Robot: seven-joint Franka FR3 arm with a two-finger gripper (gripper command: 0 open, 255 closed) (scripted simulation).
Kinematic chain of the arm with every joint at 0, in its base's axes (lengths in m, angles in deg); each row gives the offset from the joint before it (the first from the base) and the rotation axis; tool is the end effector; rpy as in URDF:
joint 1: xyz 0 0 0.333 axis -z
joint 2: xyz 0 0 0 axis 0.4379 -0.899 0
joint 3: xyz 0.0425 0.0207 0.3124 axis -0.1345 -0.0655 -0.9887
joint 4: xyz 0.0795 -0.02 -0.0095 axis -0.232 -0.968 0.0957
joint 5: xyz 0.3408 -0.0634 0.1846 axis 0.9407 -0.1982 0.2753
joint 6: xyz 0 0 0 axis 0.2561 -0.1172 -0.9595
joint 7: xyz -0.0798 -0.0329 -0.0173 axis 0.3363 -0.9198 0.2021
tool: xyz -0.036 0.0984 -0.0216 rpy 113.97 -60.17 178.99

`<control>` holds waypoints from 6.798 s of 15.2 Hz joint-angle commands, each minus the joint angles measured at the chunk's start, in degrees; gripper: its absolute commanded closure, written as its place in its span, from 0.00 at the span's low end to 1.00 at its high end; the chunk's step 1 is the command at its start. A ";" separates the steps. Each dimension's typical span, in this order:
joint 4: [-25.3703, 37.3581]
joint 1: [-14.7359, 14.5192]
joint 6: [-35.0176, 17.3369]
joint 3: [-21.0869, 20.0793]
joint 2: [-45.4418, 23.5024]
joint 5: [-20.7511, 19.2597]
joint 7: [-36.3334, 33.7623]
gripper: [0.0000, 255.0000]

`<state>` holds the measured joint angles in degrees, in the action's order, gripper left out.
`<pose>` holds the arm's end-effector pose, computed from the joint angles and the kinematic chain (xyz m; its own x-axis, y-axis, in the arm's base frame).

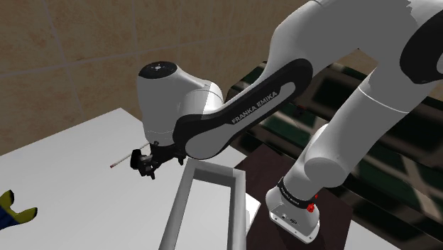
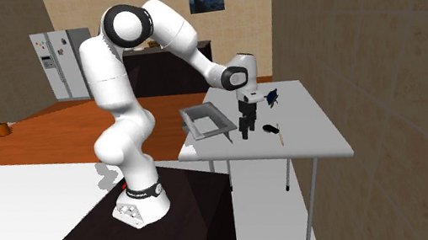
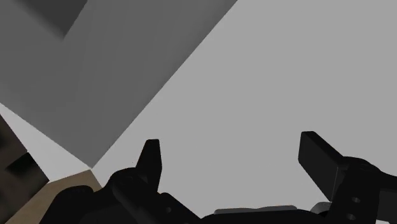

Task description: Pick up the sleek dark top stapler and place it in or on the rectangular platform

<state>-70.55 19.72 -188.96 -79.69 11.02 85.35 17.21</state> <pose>0.3333 0.3453 0.3205 0.9881 -0.1532 0.0146 -0.1539 -0.9847 0.0817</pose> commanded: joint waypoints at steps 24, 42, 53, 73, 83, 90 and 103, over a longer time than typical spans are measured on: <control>23.17 -0.27 10.44 2.91 -16.76 -5.12 -13.96 0.00; 21.58 -0.79 7.37 3.47 -18.63 -6.61 -14.96 1.00; 23.58 0.06 11.94 2.54 -15.39 -4.12 -13.42 1.00; 32.89 1.23 26.05 1.55 -9.29 0.31 -10.75 1.00; 16.90 -1.39 24.66 -0.43 9.37 13.02 -10.28 1.00; 8.37 -7.44 26.55 -0.86 21.96 21.58 -12.06 1.00; -0.50 -14.65 25.08 -4.04 31.11 29.49 -16.33 1.00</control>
<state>-70.41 5.06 -162.98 -83.37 42.34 114.66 0.82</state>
